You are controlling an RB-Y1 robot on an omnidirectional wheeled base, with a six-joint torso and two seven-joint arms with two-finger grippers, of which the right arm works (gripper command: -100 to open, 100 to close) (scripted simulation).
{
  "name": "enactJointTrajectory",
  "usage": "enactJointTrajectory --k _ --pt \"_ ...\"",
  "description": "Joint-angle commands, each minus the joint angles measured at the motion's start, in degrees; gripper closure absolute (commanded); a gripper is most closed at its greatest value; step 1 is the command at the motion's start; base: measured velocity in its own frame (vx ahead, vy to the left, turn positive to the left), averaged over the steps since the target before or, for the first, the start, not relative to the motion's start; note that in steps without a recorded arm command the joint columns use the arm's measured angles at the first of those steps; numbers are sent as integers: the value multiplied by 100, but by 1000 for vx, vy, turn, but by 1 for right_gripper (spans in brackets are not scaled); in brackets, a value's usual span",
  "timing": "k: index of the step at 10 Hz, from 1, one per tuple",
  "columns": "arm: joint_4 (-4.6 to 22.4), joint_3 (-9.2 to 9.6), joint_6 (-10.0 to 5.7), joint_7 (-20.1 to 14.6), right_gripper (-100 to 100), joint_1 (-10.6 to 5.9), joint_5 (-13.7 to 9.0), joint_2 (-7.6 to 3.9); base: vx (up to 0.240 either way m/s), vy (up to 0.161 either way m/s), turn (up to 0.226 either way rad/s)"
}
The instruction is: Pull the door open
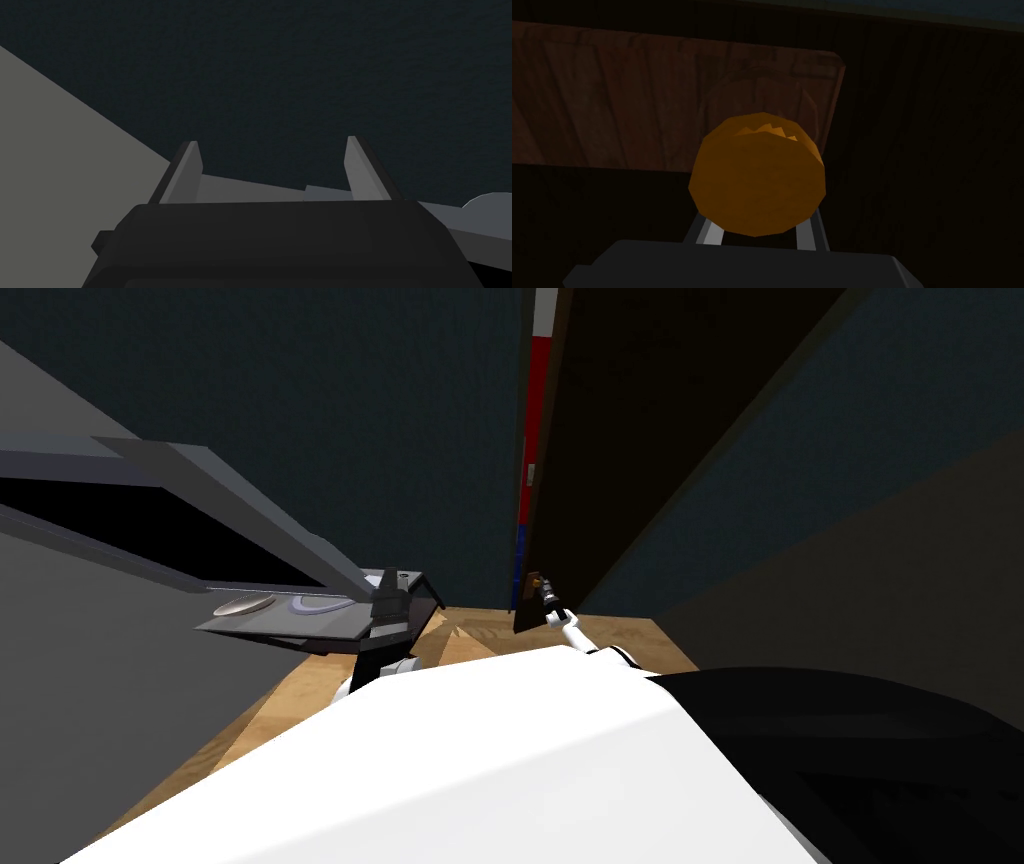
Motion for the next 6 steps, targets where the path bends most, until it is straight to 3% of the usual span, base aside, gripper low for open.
enactJointTrajectory --k 1,2,4,5,6 --pt "-14 30 1 -286 100 -82 -222 58 -68 -54 177" --pt "-14 30 1 -335 100 -82 -222 58 -51 -49 72" --pt "13 32 51 -689 100 -116 -525 84 -56 -53 135" --pt "13 32 51 -745 100 -116 -525 84 -56 -42 78" --pt "27 33 77 -949 100 -133 -676 97 -56 -36 126"
